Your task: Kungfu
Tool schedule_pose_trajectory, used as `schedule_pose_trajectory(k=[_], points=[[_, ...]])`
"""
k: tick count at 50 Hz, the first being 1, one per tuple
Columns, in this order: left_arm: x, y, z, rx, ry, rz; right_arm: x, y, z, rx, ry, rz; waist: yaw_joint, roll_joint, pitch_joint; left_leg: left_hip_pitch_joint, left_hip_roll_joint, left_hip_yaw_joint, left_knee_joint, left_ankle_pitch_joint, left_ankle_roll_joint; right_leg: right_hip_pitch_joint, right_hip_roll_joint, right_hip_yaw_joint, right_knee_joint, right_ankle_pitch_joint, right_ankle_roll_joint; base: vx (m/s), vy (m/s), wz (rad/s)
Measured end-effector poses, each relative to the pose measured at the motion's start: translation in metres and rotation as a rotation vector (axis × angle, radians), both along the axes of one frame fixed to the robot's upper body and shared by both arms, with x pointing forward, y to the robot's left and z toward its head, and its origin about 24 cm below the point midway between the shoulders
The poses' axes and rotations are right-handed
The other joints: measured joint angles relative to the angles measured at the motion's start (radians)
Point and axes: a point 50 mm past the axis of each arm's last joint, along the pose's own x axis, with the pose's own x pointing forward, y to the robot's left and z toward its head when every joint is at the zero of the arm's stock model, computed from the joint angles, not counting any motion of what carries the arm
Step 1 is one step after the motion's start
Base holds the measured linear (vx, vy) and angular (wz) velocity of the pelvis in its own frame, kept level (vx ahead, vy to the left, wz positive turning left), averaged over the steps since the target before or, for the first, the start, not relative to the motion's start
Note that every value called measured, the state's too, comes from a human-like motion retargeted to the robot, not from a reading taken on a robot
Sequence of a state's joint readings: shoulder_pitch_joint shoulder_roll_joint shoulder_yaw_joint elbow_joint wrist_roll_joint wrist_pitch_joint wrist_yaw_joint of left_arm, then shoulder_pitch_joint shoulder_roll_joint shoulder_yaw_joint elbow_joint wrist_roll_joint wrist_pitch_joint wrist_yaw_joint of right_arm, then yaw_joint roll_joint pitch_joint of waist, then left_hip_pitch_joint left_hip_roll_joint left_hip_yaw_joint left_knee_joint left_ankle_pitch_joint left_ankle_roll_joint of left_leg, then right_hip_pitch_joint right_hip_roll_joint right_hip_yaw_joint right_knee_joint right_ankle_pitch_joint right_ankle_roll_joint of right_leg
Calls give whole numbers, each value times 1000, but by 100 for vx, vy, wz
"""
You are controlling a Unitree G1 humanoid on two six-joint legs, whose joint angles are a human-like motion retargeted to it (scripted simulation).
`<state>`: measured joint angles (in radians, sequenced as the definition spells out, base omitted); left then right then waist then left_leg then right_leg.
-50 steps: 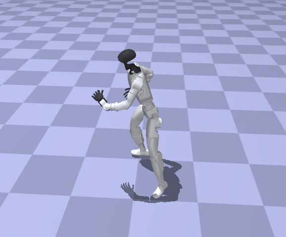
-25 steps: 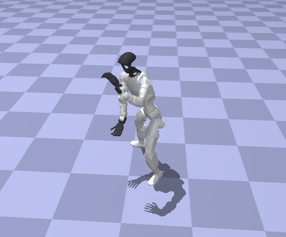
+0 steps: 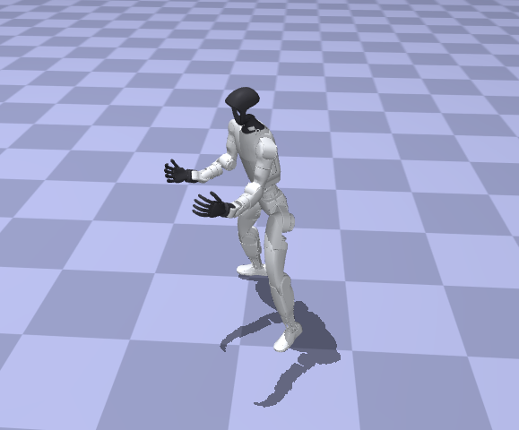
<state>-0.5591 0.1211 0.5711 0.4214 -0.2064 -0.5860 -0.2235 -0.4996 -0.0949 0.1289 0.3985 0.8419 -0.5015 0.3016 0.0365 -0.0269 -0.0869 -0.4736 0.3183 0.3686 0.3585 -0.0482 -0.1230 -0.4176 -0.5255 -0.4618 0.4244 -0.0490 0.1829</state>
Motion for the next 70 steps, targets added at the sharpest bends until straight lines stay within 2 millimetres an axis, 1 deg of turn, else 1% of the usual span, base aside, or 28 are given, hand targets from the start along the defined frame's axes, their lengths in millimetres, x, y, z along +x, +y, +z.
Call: schedule_pose_trajectory(k=[2,5,8,10,13,15,17,20,22,25,30,33,36,40,43,45,47,48,50,52,53,55,58,60,63,65,68,70], points=[[-8,3,-49,-182,130,-39,-10,-18,38,0,-175,-84,-25,0,-13,51,23,21,-59,41,-16,-27,22,21,45,-44,-4,-6,-63,-69],[-34,2,-125,-469,298,-120,-37,-51,92,-24,-437,-236,-47,-8,-21,138,42,76,-151,100,-32,-82,36,46,126,-107,-21,-8,-57,-93],[-73,-9,-197,-781,439,-169,-70,-81,132,-38,-649,-393,-73,-14,-23,224,46,123,-232,144,-37,-133,49,70,206,-168,-40,-10,-55,-107],[-105,-19,-238,-1005,495,-181,-95,-98,153,-25,-775,-486,-97,-15,-23,274,41,153,-278,163,-32,-166,59,86,254,-203,-52,-6,-39,-99],[-151,-34,-279,-1314,488,-118,-134,-118,176,13,-945,-598,-151,1,-22,317,58,187,-314,186,-53,-210,86,106,313,-247,-66,-6,-41,-72],[-179,-39,-297,-1487,471,-14,-161,-125,185,11,-1053,-647,-196,11,-22,324,62,187,-324,195,-63,-240,95,116,348,-269,-71,-5,-27,-40],[-202,-43,-309,-1608,486,98,-187,-128,190,-44,-1156,-705,-236,30,-15,319,69,176,-323,190,-67,-261,108,119,369,-280,-81,-7,-33,-25],[-222,-47,-318,-1714,543,199,-219,-128,190,-149,-1263,-836,-270,42,0,312,59,152,-313,146,-78,-291,119,139,381,-283,-92,-13,-10,-36],[-226,-49,-320,-1728,587,212,-229,-126,186,-180,-1284,-924,-274,49,10,307,41,88,-299,96,-89,-305,135,159,369,-268,-97,-14,2,-67],[-225,-50,-320,-1695,654,174,-233,-125,181,-181,-1283,-999,-259,59,22,309,-9,-43,-280,1,-102,-321,160,192,327,-228,-105,-10,13,-103],[-210,-40,-314,-1532,770,38,-222,-127,182,-115,-1215,-937,-223,66,30,320,-94,-185,-247,-112,-114,-350,198,256,233,-139,-103,-10,23,-117],[-199,-29,-308,-1385,864,-32,-212,-128,183,-83,-1186,-898,-239,69,30,322,-109,-143,-244,-110,-136,-360,193,277,179,-92,-88,-14,30,-68],[-189,-21,-303,-1206,997,-128,-196,-133,180,-109,-1124,-936,-271,65,34,324,-122,-96,-245,-115,-139,-358,183,301,124,-50,-63,-14,30,-37],[-179,-15,-296,-917,1197,-266,-169,-143,171,-216,-1008,-1033,-278,55,50,351,-127,-67,-240,-135,-138,-325,216,345,29,10,-33,-9,23,-74],[-182,-8,-293,-696,1318,-309,-147,-148,168,-434,-986,-1094,-279,35,52,383,-132,-20,-245,-147,-133,-294,232,359,-45,42,-10,-4,19,-79],[-189,-1,-293,-559,1397,-315,-133,-145,170,-694,-1047,-1123,-288,21,50,399,-136,8,-246,-154,-126,-273,228,339,-87,49,-8,-1,9,-64],[-199,5,-294,-439,1490,-305,-118,-138,175,-1045,-1164,-1195,-300,6,46,408,-138,35,-243,-160,-121,-258,222,312,-118,41,-21,-1,7,-57],[-206,8,-295,-387,1541,-296,-110,-137,178,-1233,-1227,-1260,-306,0,43,410,-137,44,-241,-163,-119,-251,219,299,-133,42,-29,-1,0,-50],[-222,15,-298,-296,1648,-267,-97,-144,185,-1554,-1358,-1448,-317,-10,37,412,-133,60,-239,-167,-117,-240,208,254,-157,46,-51,-2,-5,-43],[-242,22,-301,-228,1754,-226,-96,-155,202,-1752,-1505,-1616,-328,-18,28,413,-126,77,-243,-169,-116,-233,190,186,-168,52,-77,-2,-10,-41],[-253,26,-302,-202,1806,-206,-99,-159,210,-1808,-1579,-1650,-332,-21,22,412,-121,86,-246,-170,-116,-233,179,143,-166,57,-95,-1,-14,-49],[-273,31,-305,-172,1914,-168,-103,-161,222,-1836,-1660,-1614,-332,-28,6,408,-115,102,-252,-170,-118,-240,151,56,-151,80,-130,1,-18,-56],[-300,33,-308,-208,2054,-100,-109,-157,235,-1887,-1674,-1485,-339,-40,-8,419,-115,126,-268,-167,-126,-243,106,-59,-122,177,-122,3,-21,-50],[-313,35,-308,-243,2104,-57,-112,-153,247,-1925,-1695,-1510,-345,-33,-26,417,-105,142,-276,-159,-137,-258,78,-165,-86,190,-135,7,-23,-57],[-323,34,-309,-267,2139,-5,-116,-145,261,-1868,-1790,-1621,-362,-27,-62,405,-127,164,-303,-126,-139,-370,60,-126,12,165,-160,8,-24,-51],[-324,33,-310,-267,2146,19,-119,-137,266,-1802,-1855,-1631,-398,-16,-71,393,-144,169,-315,-84,-139,-424,42,-122,50,150,-171,7,-26,-12],[-323,36,-309,-238,2156,35,-122,-125,270,-1738,-1930,-1613,-465,0,-85,370,-157,181,-311,26,-139,-470,15,-137,110,66,-231,13,-36,-7],[-324,42,-306,-193,2175,36,-122,-119,270,-1741,-1975,-1590,-506,5,-101,366,-146,175,-301,133,-139,-489,40,-106,151,-21,-258,30,-66,-14]])
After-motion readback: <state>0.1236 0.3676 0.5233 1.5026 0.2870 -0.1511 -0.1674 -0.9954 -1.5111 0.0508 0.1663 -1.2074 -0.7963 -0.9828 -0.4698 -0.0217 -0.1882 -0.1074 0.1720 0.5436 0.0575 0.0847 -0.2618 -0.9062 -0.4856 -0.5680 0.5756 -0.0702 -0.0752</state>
